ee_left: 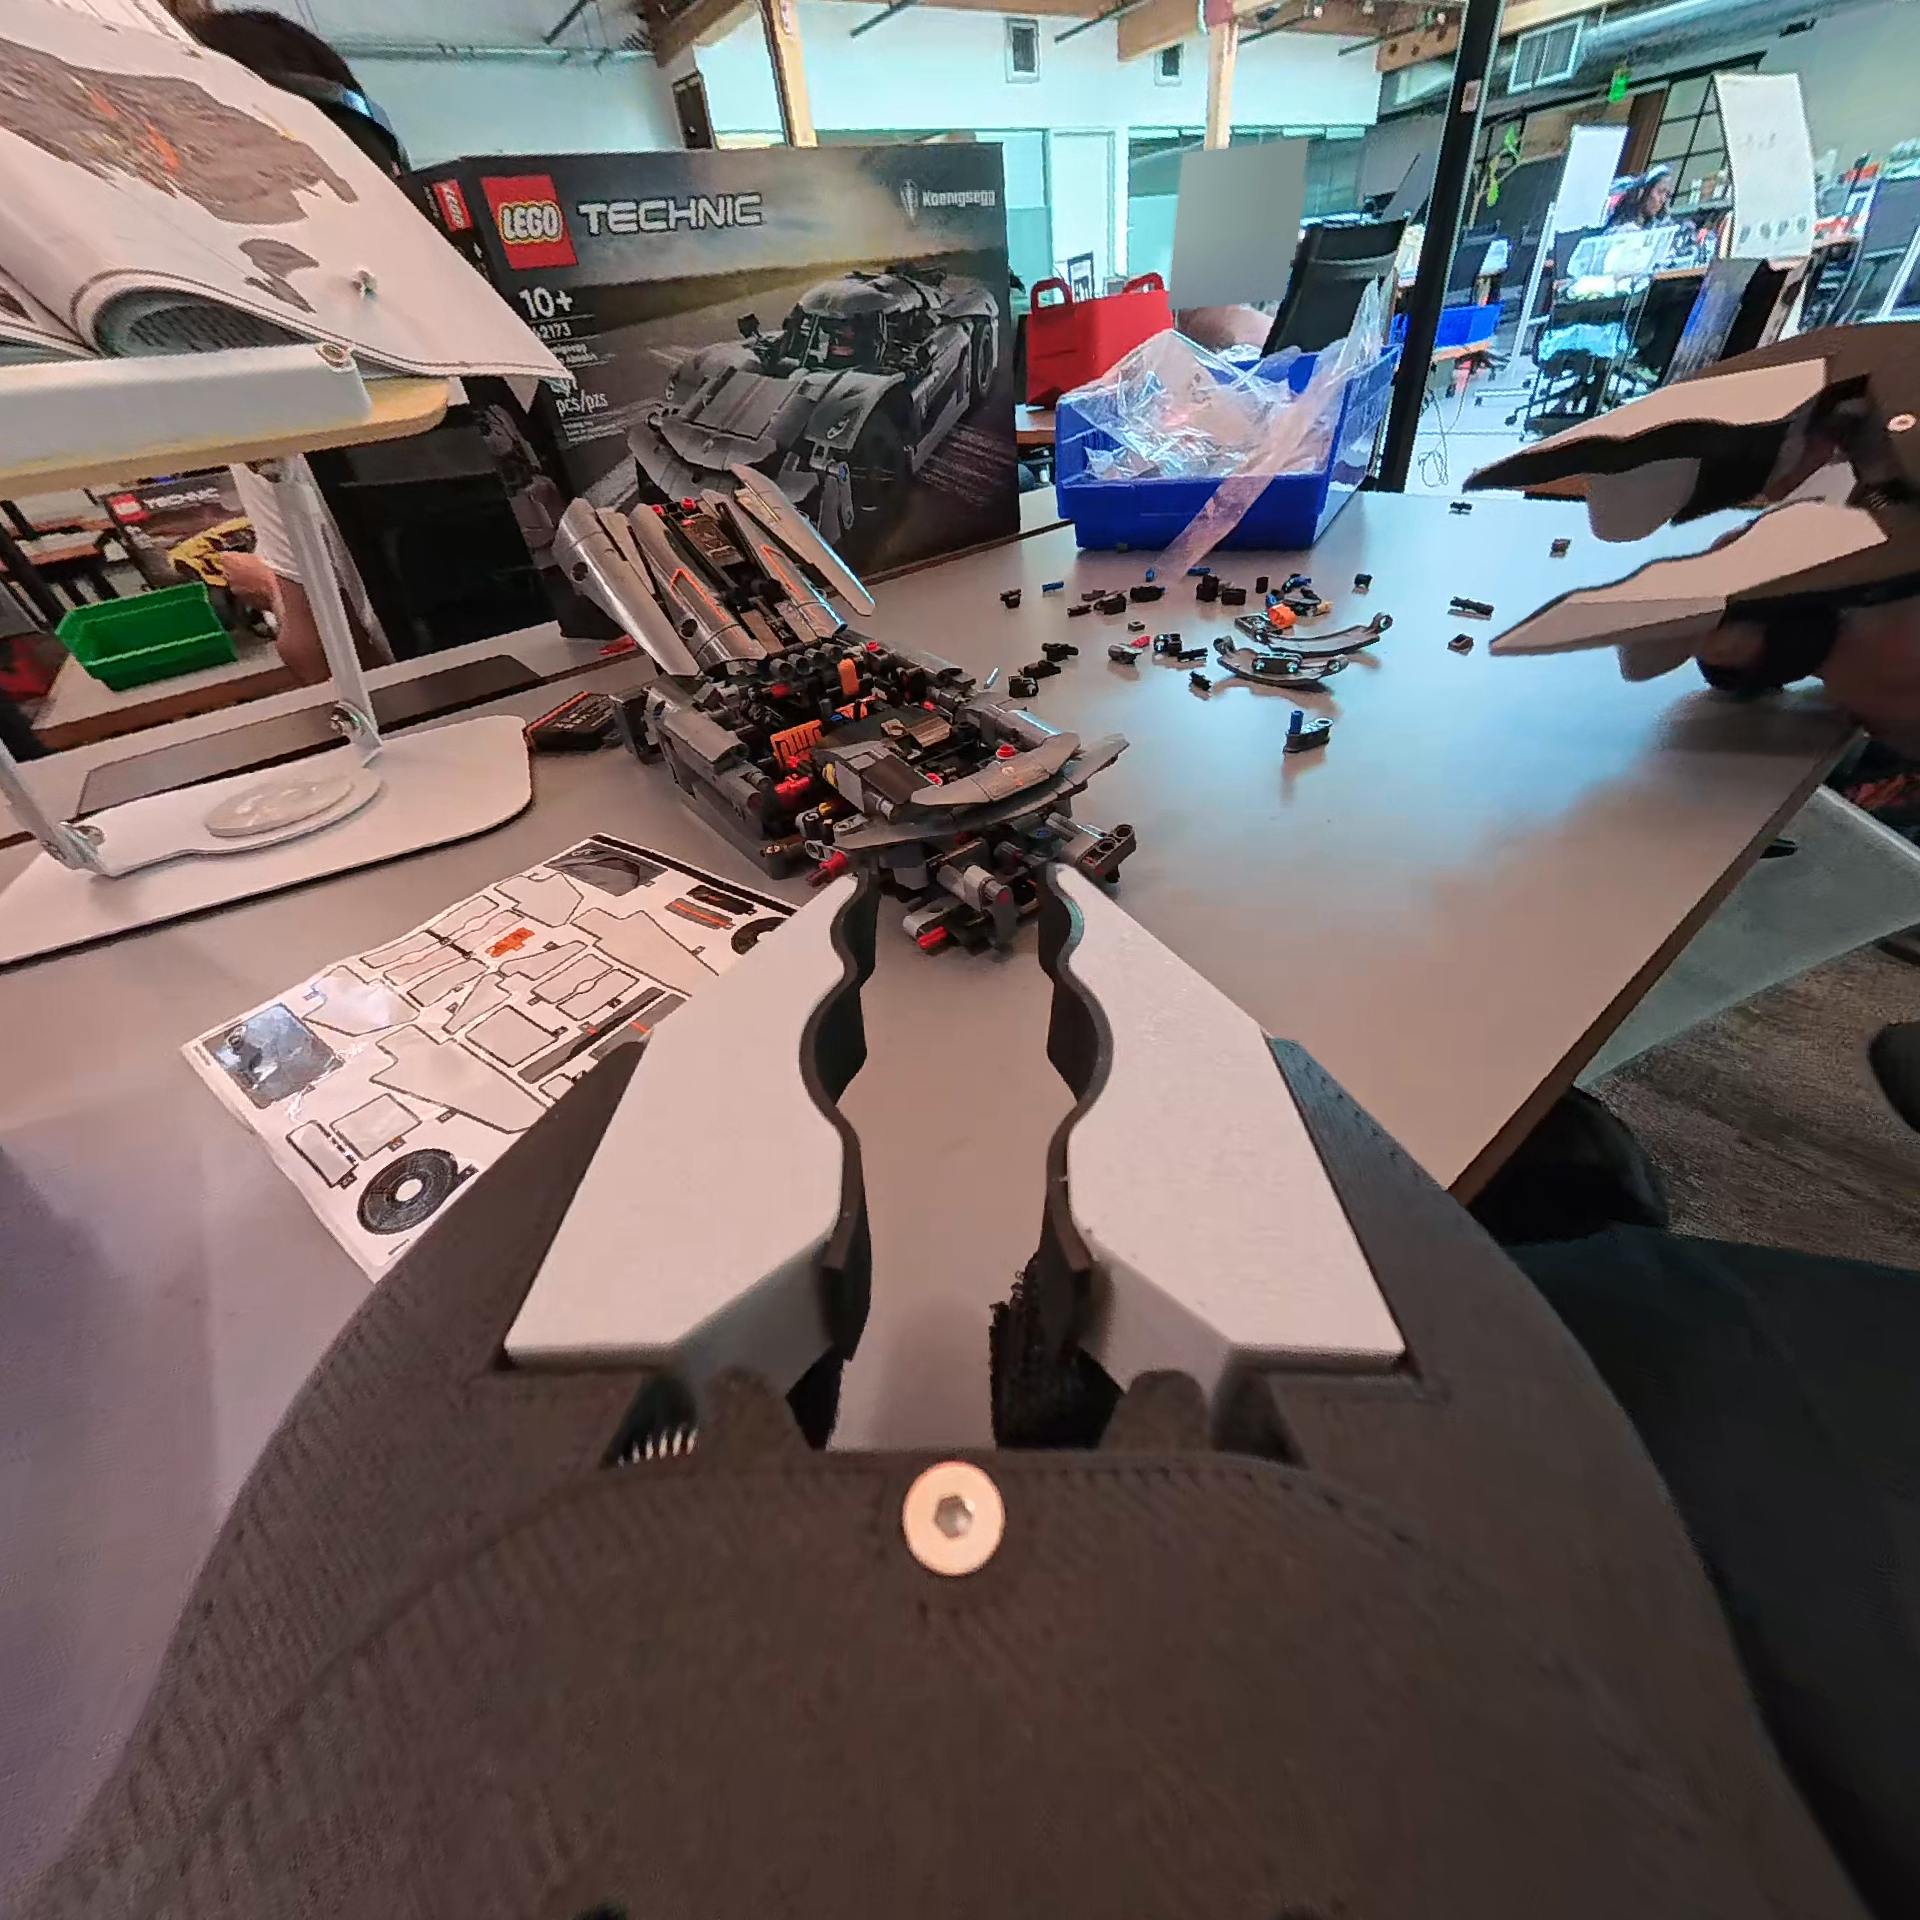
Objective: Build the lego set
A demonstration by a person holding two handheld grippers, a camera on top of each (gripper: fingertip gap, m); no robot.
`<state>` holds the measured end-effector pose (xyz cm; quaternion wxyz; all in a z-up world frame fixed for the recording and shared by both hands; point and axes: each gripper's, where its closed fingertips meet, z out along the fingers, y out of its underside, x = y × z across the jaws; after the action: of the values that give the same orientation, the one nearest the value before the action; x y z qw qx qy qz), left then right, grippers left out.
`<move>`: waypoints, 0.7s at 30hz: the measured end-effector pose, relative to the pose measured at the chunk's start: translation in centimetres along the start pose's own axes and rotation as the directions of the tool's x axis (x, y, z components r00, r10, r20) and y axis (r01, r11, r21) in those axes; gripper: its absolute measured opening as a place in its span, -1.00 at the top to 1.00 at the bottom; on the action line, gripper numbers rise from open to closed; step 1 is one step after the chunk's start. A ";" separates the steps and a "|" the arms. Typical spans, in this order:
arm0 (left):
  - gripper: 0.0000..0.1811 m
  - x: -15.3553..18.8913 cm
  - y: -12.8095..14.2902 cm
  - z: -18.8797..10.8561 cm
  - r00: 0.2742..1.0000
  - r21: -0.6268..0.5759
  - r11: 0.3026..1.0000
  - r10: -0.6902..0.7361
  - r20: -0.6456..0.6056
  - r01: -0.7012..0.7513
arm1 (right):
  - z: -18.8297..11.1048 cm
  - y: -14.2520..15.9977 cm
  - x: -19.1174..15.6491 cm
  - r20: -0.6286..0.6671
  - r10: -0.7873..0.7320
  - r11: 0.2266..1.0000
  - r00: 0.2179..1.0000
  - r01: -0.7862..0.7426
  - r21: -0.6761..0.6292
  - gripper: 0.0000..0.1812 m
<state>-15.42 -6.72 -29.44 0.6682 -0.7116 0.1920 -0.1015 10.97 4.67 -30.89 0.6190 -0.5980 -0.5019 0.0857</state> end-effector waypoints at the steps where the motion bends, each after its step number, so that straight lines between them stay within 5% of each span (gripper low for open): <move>1: 0.69 -0.1 0.0 0.0 1.000 0.000 1.000 -0.003 0.002 0.003 | 0.1 0.1 -0.1 0.002 -0.005 1.000 1.000 0.005 -0.008 0.13; 5: 0.70 -0.2 0.0 0.0 1.000 0.003 1.000 -0.013 0.009 0.013 | 0.6 0.7 0.0 0.007 -0.005 0.999 1.000 0.005 -0.047 -0.01; 21: 0.74 -0.1 -0.2 -0.2 1.000 0.018 1.000 -0.016 -0.003 0.016 | 0.9 1.6 0.7 -0.038 -0.022 0.995 0.999 0.018 -0.103 -0.09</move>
<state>-15.56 -6.85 -29.25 0.6734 -0.7070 0.1862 -0.1095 11.40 6.16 -32.03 0.5981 -0.6254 -0.4994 0.0419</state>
